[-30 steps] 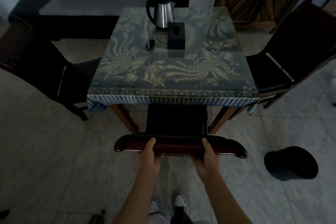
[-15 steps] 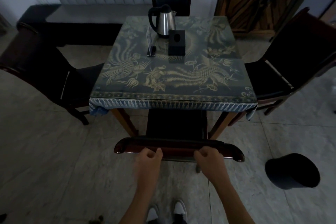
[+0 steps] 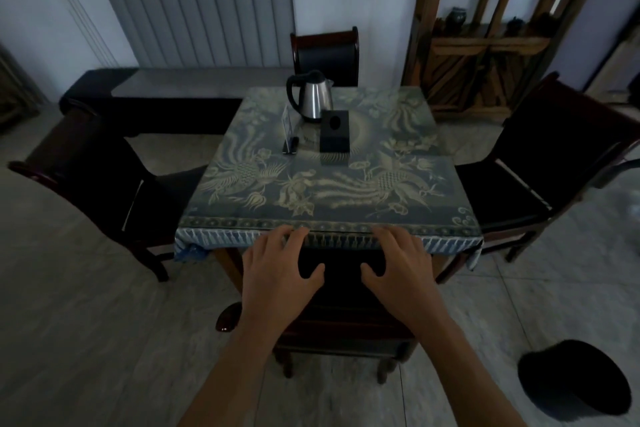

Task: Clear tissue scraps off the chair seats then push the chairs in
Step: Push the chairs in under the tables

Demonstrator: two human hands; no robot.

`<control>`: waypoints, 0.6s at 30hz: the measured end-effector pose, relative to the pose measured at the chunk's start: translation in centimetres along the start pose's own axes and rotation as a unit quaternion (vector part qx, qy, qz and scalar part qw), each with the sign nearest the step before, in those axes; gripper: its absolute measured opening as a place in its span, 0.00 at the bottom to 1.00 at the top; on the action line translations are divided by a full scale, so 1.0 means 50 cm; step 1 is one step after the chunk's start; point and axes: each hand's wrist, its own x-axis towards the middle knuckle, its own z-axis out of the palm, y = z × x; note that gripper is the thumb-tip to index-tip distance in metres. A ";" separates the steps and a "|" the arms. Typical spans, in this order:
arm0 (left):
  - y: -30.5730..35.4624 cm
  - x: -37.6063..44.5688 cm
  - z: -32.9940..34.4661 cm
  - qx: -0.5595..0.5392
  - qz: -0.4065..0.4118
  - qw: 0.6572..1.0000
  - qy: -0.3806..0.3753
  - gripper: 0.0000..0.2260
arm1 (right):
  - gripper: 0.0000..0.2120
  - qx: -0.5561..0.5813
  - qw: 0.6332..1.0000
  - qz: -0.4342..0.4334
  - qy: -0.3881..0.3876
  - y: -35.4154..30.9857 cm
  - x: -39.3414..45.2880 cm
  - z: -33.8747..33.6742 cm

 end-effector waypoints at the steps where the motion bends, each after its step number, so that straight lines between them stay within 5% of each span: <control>1: -0.001 0.003 -0.003 0.006 0.002 1.000 0.003 0.29 | 0.31 -0.004 1.000 -0.005 0.001 0.000 0.005 -0.004; 18: -0.139 0.012 -0.038 0.015 -0.074 0.997 -0.018 0.30 | 0.32 -0.016 0.994 -0.084 -0.071 -0.142 0.091 0.098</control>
